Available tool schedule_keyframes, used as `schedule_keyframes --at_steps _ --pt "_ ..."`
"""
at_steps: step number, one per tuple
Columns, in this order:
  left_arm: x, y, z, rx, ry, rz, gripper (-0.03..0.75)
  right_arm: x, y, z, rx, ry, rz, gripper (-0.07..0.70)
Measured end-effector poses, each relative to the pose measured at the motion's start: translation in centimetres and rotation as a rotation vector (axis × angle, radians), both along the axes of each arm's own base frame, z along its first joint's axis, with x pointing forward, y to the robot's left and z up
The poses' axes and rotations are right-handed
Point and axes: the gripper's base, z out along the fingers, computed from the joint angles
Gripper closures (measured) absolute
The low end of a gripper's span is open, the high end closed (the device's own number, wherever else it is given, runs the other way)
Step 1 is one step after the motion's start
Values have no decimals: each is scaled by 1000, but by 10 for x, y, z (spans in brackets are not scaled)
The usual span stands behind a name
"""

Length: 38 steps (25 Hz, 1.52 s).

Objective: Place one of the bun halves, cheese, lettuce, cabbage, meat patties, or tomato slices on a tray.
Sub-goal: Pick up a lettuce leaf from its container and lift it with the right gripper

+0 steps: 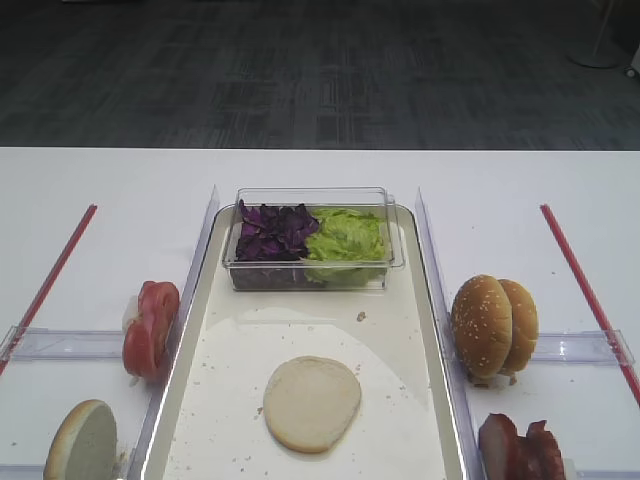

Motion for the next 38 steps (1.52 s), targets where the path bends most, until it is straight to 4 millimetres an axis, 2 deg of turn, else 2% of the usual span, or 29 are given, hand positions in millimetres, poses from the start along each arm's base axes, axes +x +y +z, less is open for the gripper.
schedule_keyframes --at_steps 21,32,38 --pt "0 0 0 0 0 0 151 88 1 12 43 256 34 80" --pt "0 0 0 0 0 0 151 159 -2 11 40 374 50 80" --pt "0 0 0 0 0 0 151 207 -2 9 47 413 69 80"
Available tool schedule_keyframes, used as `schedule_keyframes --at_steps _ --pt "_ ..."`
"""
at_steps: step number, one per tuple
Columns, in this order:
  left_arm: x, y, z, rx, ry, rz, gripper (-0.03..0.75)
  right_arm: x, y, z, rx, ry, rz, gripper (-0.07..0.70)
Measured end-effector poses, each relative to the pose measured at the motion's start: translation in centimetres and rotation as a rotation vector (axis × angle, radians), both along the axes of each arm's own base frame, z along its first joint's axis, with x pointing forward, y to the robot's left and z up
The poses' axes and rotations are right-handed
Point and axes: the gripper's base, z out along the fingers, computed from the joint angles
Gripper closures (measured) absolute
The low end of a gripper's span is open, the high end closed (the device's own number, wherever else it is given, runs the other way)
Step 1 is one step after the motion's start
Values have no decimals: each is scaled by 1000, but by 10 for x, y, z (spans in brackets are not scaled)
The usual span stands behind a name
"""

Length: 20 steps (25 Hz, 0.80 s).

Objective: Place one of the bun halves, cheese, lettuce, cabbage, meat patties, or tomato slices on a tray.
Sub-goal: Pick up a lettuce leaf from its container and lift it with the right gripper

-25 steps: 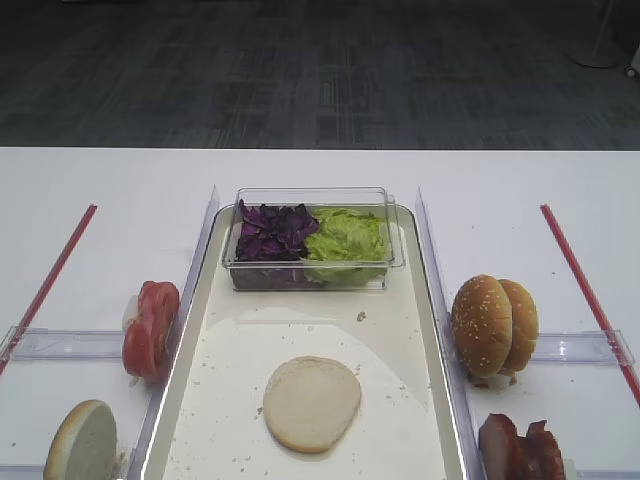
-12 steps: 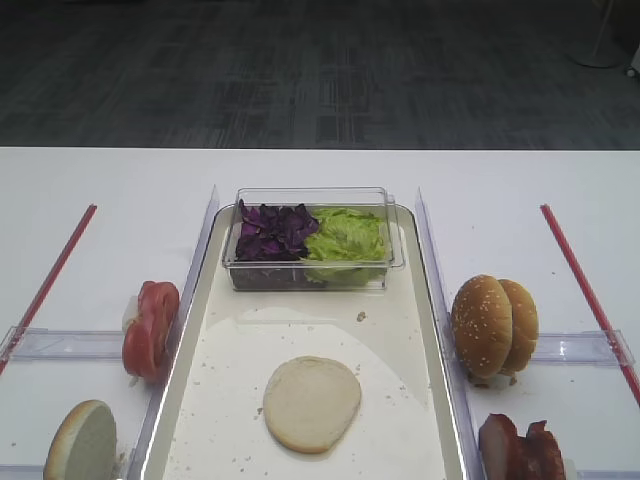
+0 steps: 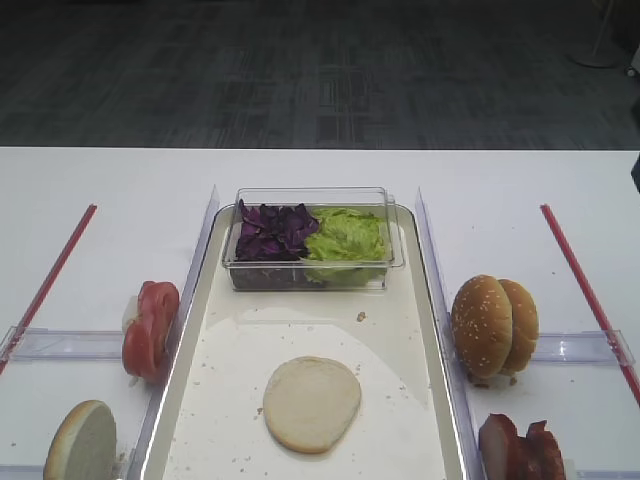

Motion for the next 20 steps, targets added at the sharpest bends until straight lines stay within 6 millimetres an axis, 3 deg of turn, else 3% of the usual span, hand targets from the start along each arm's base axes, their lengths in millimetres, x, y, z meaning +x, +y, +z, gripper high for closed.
schedule_keyframes --at_steps 10,20 --pt "0 0 0 0 0 0 151 76 -3 -17 2 48 9 80" --pt "0 0 0 0 0 0 151 125 -4 -39 9 92 24 80"
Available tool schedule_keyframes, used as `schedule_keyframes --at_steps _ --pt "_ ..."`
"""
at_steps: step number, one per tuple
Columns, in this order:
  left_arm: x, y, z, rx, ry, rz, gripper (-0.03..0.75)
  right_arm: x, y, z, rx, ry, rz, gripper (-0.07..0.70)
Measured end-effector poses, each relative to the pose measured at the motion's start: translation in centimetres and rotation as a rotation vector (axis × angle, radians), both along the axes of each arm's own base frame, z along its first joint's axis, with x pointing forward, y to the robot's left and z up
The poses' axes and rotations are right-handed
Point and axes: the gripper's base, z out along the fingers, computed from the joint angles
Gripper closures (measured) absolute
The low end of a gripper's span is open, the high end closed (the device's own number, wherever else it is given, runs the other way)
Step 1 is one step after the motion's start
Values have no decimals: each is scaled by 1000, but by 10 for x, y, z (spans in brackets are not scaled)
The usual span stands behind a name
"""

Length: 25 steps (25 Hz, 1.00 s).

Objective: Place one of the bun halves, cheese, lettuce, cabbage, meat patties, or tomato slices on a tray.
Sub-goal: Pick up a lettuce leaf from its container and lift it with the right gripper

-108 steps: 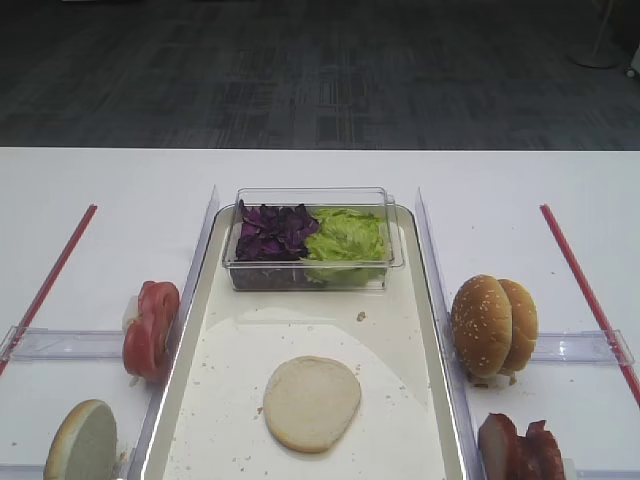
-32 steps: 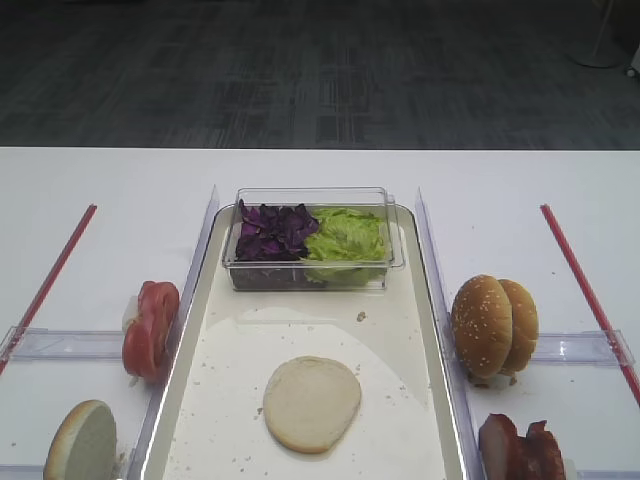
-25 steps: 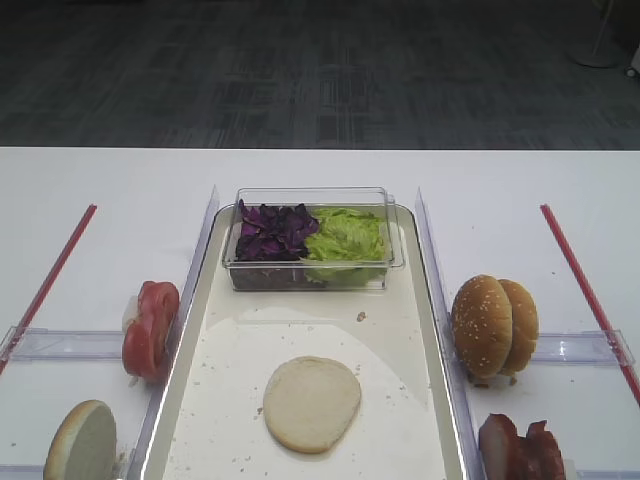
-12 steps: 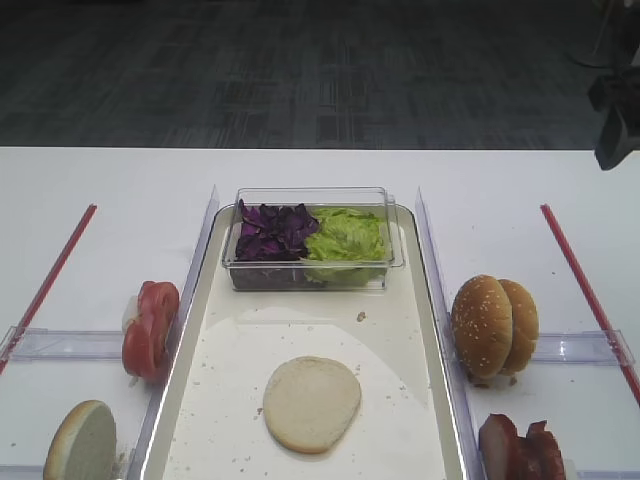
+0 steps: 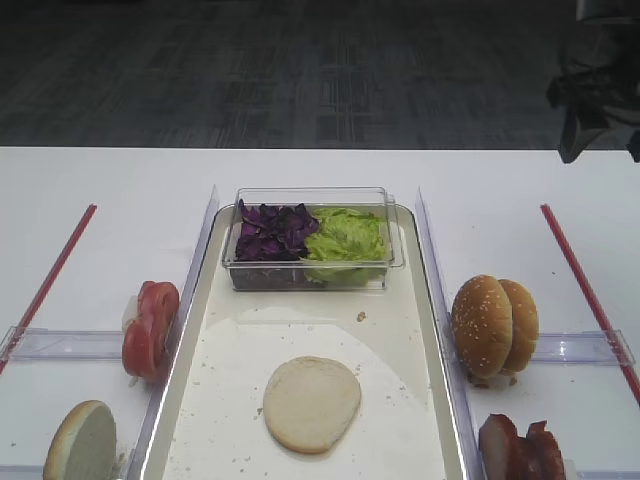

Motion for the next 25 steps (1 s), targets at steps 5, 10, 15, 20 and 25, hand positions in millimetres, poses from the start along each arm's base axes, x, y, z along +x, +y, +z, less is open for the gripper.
schedule_keyframes --at_steps 5,10,15,20,25 --pt "0 0 0 0 0 0 151 17 0 -11 11 33 3 80" --pt "0 0 0 0 0 0 151 27 0 -28 14 72 5 80" --pt "0 0 0 0 0 0 151 33 0 -44 18 116 5 80" --pt "0 0 0 0 0 0 151 34 0 -50 21 137 -2 80" --pt "0 0 0 0 0 0 151 33 0 -50 22 142 -1 80"
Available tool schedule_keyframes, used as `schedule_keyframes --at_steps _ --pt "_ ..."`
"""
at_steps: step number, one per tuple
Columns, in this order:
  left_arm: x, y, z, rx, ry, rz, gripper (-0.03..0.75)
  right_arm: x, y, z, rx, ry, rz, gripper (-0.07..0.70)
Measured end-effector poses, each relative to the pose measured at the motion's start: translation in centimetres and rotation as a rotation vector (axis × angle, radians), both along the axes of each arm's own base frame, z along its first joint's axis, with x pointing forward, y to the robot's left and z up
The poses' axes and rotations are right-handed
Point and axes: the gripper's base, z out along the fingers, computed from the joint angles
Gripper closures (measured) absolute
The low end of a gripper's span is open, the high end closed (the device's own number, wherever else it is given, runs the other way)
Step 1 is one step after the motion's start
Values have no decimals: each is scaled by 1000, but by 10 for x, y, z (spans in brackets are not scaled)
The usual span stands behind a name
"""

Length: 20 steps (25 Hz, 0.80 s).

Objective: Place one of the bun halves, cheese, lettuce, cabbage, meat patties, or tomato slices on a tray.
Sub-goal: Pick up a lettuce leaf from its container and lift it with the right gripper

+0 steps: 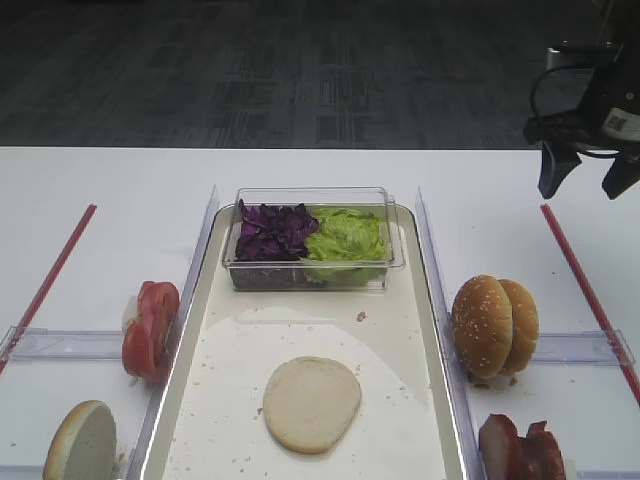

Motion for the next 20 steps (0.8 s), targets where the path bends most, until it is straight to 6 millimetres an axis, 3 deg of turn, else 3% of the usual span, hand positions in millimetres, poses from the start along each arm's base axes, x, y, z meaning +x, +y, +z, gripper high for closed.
schedule_keyframes --at_steps 10,20 --pt "0 0 0 0 0 0 151 -1 8 0 38 12 -11 80" --pt "0 0 0 0 0 0 151 -4 55 0 42 29 17 80"
